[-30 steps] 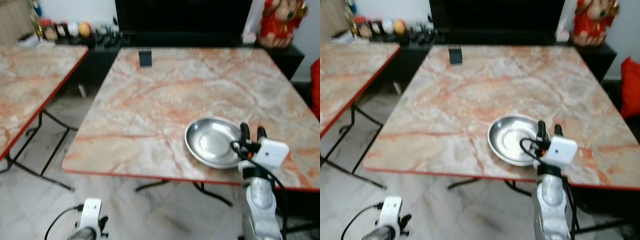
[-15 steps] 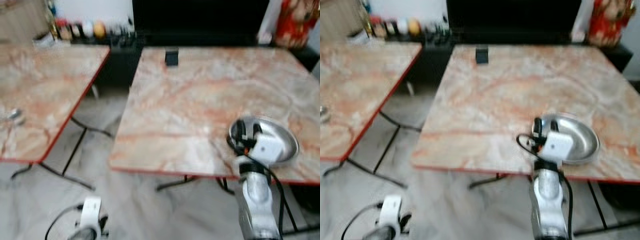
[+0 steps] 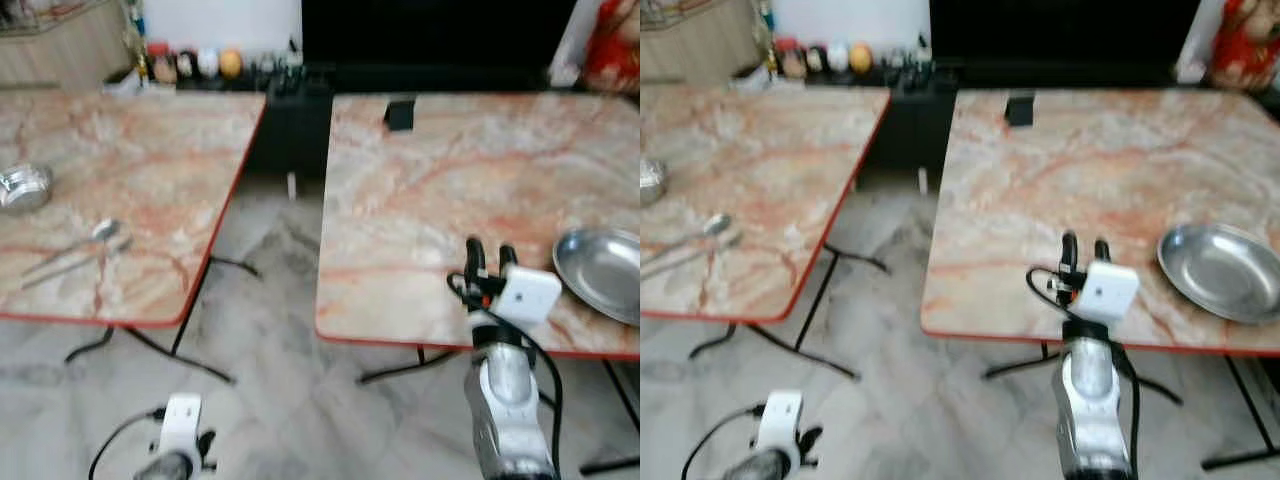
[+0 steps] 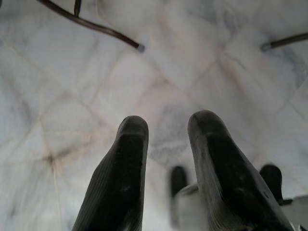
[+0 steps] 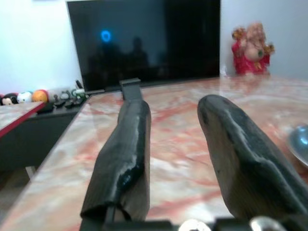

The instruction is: Setting the table

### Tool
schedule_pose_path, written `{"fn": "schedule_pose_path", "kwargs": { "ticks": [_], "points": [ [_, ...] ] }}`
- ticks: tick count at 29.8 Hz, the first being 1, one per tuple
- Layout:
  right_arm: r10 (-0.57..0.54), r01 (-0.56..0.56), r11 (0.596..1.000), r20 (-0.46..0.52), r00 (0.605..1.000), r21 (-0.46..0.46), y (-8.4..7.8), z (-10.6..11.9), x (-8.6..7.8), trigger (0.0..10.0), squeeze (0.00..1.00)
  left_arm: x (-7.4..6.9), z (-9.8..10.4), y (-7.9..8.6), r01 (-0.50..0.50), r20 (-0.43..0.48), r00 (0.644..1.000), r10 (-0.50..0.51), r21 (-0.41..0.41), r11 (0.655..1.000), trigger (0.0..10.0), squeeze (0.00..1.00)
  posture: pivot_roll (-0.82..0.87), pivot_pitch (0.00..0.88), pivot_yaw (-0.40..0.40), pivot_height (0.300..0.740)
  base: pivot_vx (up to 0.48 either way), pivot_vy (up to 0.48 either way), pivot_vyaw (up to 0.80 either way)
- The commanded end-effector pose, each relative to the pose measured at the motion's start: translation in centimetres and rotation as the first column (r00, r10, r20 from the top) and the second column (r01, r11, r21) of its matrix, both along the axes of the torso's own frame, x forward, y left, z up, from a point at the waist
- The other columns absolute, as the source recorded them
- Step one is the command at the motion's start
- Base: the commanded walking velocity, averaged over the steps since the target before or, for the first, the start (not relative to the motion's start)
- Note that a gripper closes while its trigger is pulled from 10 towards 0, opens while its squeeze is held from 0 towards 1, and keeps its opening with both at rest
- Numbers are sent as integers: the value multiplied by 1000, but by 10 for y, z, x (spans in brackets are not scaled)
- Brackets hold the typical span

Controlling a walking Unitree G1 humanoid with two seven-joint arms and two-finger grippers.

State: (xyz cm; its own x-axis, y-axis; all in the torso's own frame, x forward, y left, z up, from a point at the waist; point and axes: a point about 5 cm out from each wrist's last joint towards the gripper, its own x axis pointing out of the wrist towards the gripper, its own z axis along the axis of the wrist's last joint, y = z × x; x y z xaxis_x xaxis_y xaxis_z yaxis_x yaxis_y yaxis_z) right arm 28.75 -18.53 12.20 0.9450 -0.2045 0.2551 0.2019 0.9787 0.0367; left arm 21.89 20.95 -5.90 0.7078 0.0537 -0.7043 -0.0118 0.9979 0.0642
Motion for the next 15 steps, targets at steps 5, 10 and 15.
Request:
{"fn": "schedule_pose_path", "kwargs": {
  "ticks": [5,10,15],
  "points": [
    [27,-27,1000,22,999,8,10,6,4,10000,0,-6,-3,6,-18,-28,999,18,6,1000,10000,0,-18,0,-4,740,0,421,0],
    [31,-31,1000,21,999,4,11,6,4,10000,0,-6,-3,6,-16,-28,999,17,5,1000,10000,0,-19,0,-3,740,0,418,0],
    [27,-27,1000,20,999,1,11,6,4,10000,0,-5,-3,6,-13,-29,999,14,4,1000,10000,0,-22,0,-2,740,0,419,0]
  ]
}}
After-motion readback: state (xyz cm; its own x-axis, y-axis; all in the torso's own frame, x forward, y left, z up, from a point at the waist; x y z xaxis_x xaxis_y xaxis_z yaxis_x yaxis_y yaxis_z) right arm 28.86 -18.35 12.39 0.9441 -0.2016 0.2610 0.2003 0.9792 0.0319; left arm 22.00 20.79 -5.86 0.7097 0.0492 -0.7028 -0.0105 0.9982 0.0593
